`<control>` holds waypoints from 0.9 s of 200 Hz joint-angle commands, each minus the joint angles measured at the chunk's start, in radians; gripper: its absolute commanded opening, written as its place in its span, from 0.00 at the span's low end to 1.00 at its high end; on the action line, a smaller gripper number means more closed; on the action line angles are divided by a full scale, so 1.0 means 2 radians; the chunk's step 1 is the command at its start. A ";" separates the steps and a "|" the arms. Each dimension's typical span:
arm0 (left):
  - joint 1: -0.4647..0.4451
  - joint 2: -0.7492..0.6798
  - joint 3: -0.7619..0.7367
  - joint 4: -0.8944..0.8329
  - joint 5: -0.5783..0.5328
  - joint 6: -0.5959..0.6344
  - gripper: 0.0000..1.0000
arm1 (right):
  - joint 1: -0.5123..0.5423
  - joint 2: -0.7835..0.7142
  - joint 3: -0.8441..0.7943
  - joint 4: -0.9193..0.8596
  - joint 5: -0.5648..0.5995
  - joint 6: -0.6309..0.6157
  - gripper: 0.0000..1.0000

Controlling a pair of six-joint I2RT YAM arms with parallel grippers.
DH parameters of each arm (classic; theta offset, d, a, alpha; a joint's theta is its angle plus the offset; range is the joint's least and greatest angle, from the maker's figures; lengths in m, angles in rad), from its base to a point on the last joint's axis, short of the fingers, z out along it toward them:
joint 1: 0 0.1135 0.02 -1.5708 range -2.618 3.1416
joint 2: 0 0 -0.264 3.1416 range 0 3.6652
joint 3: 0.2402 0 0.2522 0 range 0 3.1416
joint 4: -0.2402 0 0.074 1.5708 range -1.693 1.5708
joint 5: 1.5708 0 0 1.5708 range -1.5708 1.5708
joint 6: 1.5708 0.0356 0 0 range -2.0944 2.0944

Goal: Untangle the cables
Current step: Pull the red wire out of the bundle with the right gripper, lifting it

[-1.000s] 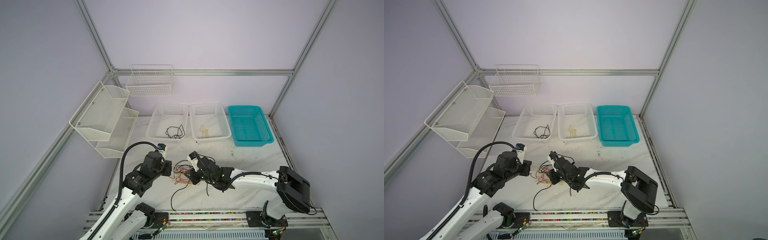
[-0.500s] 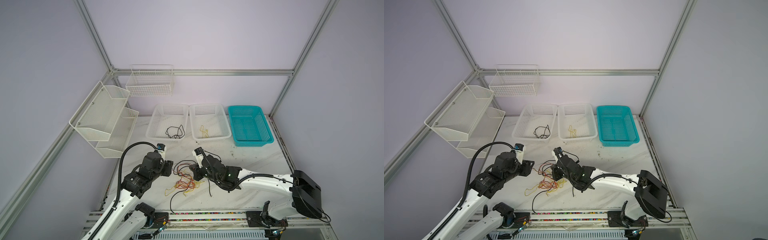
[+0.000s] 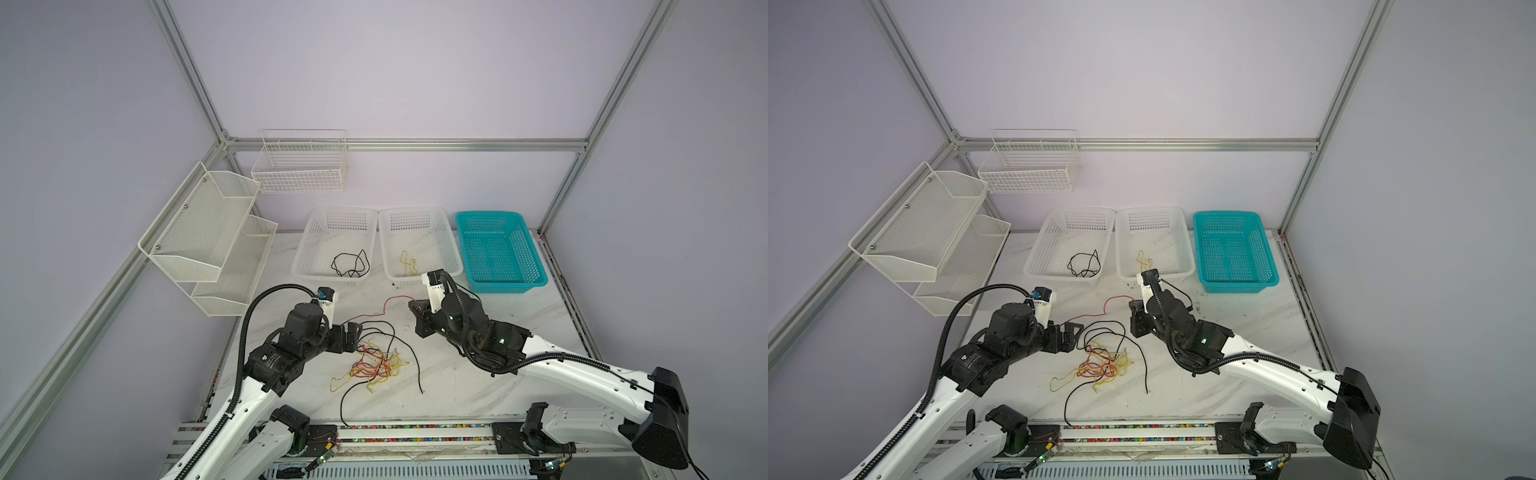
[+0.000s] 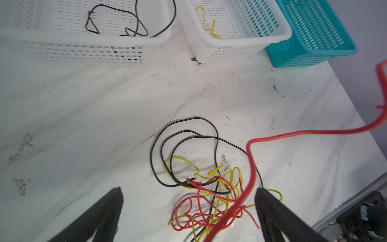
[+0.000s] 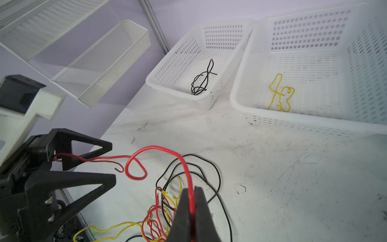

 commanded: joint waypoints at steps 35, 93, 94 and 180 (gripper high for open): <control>-0.002 -0.008 0.057 0.103 0.198 -0.079 1.00 | -0.015 0.029 0.009 -0.020 0.030 -0.001 0.00; -0.002 0.012 0.079 0.090 0.363 -0.107 1.00 | -0.150 0.035 0.005 -0.014 -0.036 0.015 0.00; -0.002 0.012 0.079 0.090 0.365 -0.107 1.00 | -0.151 0.036 0.006 -0.014 -0.038 0.015 0.00; 0.009 0.002 0.118 -0.073 0.290 0.008 1.00 | -0.364 -0.002 0.025 -0.029 -0.094 0.065 0.00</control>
